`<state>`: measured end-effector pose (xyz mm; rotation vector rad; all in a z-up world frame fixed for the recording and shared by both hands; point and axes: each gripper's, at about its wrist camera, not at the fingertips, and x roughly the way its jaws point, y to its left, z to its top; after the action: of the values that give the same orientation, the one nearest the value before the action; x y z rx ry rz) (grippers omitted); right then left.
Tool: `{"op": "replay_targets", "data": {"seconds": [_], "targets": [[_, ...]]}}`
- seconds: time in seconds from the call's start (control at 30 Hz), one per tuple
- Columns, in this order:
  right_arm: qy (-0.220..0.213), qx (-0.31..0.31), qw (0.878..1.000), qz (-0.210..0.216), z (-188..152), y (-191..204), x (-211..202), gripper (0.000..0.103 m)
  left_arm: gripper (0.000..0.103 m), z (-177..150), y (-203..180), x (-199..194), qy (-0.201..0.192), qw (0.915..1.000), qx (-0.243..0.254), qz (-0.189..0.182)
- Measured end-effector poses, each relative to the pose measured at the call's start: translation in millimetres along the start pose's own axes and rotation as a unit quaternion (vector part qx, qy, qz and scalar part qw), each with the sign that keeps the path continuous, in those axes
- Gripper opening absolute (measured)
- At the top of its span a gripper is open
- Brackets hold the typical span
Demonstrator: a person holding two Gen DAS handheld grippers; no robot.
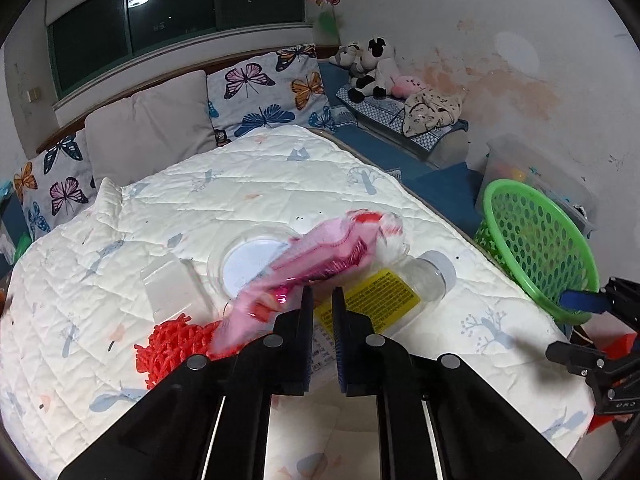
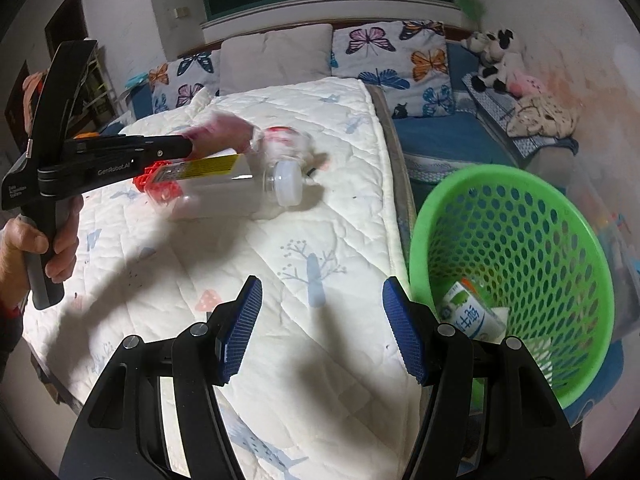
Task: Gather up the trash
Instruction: 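Move both grippers back over the bed toward the clear bottle, then grasp the clear yellow-labelled bottle with the right gripper and lift it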
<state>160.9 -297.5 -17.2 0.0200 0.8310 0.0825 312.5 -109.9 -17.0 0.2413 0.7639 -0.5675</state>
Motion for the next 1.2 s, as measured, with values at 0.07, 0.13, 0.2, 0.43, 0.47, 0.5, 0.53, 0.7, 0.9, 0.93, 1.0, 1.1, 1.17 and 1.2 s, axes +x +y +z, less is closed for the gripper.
{"op": "replay_targets", "data": {"seconds": [0.07,0.13,0.2,0.43,0.47,0.5,0.53,0.7,0.9,0.93,1.0,1.1,1.17,1.2], "targets": [[0.0,0.0,1.0,0.001,1,0,1,0.063,0.01,-1,1,-4,-0.002,1.0,0.001,-0.006],[0.0,0.001,1.0,0.003,1,0,1,0.064,0.01,-1,2,-6,-0.002,1.0,0.001,-0.007],[0.0,0.001,1.0,0.004,1,0,2,0.063,0.011,-2,5,-9,-0.005,1.0,-0.001,-0.005],[0.01,-0.013,1.0,0.024,11,6,7,0.07,0.013,-12,30,-17,0.0,0.9994,-0.036,-0.003],[0.01,-0.022,0.999,0.025,14,9,8,0.072,0.013,-14,33,-18,0.001,0.9992,-0.039,-0.002],[0.01,-0.038,0.999,0.025,18,14,10,0.072,0.014,-15,37,-20,0.003,0.999,-0.044,-0.002],[0.01,-0.054,0.998,0.026,21,18,12,0.073,0.015,-17,41,-21,0.004,0.9989,-0.047,0.0],[0.025,-0.132,0.99,0.039,46,40,32,0.077,0.055,-26,58,-30,0.0,0.9978,-0.063,0.02],[0.045,-0.222,0.973,0.055,70,67,60,0.082,0.062,-37,79,-30,0.009,0.9962,-0.082,0.028],[0.05,-0.239,0.968,0.056,72,73,65,0.083,0.065,-38,84,-30,0.01,0.9958,-0.087,0.028],[0.061,-0.275,0.958,0.056,76,83,75,0.084,0.067,-42,92,-30,0.01,0.9948,-0.096,0.032],[0.076,-0.307,0.947,0.06,84,92,90,0.084,0.067,-48,102,-31,0.012,0.9939,-0.103,0.038],[0.088,-0.325,0.94,0.061,87,96,97,0.084,0.07,-52,108,-32,0.012,0.9932,-0.107,0.042],[0.098,-0.338,0.934,0.062,89,98,104,0.084,0.07,-54,112,-33,0.011,0.9928,-0.111,0.043]]}}
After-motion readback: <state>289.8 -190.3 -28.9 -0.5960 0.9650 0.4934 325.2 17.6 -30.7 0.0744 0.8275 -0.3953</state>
